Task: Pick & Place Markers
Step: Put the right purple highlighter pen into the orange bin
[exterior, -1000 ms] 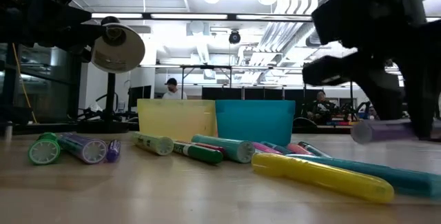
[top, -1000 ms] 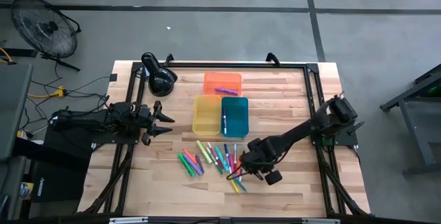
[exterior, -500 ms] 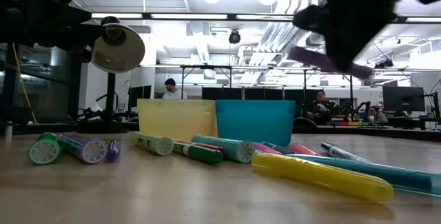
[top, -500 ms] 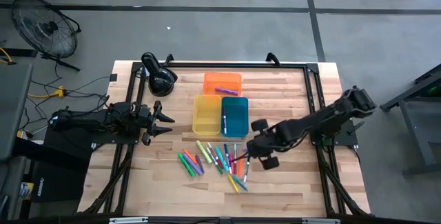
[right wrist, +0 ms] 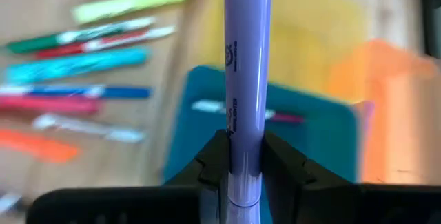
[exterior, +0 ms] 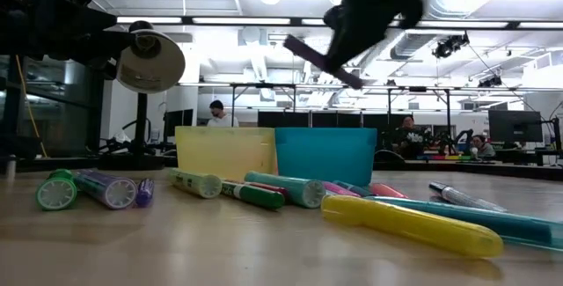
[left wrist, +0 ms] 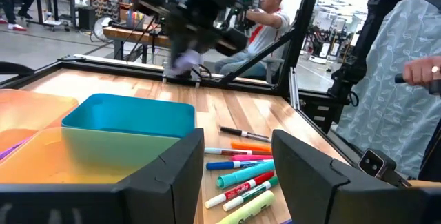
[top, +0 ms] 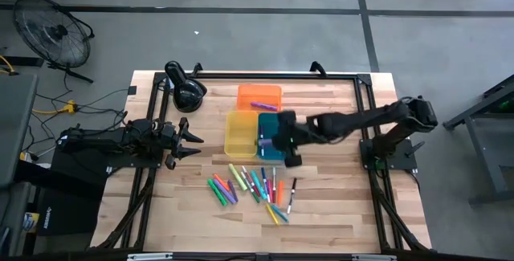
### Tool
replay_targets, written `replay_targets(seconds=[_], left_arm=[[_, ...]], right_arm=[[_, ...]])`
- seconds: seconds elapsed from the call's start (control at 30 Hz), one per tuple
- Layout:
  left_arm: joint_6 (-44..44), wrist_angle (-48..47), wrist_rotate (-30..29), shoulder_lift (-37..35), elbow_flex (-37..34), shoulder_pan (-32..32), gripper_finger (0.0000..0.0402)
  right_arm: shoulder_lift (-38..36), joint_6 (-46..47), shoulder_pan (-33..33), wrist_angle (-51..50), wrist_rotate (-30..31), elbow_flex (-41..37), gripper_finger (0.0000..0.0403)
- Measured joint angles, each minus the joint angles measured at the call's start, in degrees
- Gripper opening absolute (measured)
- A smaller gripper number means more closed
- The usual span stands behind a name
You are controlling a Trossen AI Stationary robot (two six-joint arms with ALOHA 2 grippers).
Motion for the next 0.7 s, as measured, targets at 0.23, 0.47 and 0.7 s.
replay_targets(seconds=[0.23, 0.47, 0.7], left_arm=[[0.0, 0.0, 0.0, 0.0, 0.0, 0.0, 0.017], [0.0, 0.0, 0.0, 0.0, 0.0, 0.0, 0.017], [0.0, 0.0, 0.0, 0.0, 0.0, 0.0, 0.017]], right_arm=[[0.0, -4.9, -10.1, 9.0, -5.2, 0.0, 0.0053], [0.8, -7.5, -17.8, 15.7, -8.1, 0.0, 0.0053], [8.6, -10.8, -22.0, 15.4, -10.7, 7.9, 0.0053]])
